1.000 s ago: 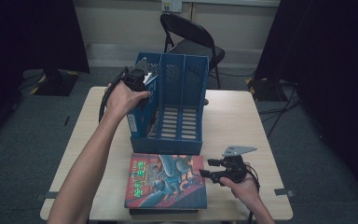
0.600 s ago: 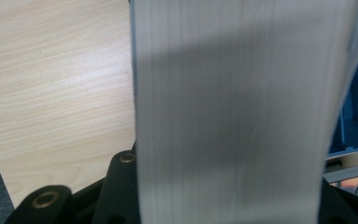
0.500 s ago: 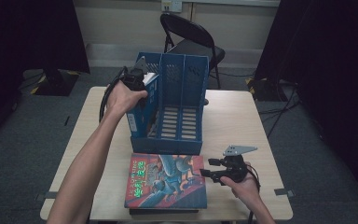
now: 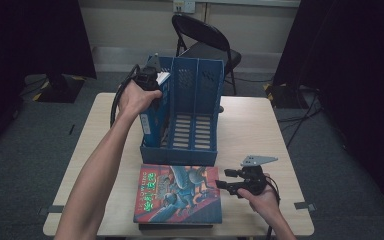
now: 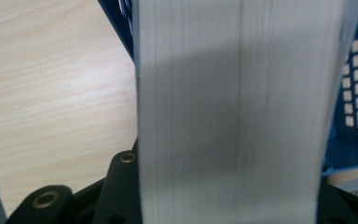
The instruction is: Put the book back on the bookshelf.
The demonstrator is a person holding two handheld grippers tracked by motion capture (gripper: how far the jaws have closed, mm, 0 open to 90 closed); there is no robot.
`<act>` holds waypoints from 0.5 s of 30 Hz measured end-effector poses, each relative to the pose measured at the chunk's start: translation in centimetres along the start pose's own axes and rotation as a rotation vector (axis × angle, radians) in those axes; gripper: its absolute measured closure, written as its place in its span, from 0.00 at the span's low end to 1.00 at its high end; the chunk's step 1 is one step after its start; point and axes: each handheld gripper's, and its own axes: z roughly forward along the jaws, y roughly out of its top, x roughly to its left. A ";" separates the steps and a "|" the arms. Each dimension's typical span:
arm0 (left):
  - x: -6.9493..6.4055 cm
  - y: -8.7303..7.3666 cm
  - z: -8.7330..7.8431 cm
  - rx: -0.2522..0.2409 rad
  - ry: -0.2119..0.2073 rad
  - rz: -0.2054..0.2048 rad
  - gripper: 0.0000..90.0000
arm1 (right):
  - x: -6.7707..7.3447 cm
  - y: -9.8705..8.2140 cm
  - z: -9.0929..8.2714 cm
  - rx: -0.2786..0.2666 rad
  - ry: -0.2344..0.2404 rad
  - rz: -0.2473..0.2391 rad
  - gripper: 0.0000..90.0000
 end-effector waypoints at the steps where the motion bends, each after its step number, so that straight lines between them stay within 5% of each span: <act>1: 0.0 0.1 0.1 -0.009 0.003 -0.007 0.68 | 0.0 0.0 0.0 0.000 0.000 0.000 0.41; 15: 1.0 1.1 1.0 -0.056 0.028 -0.065 0.68 | 0.0 -0.1 0.9 0.026 0.010 -0.002 0.41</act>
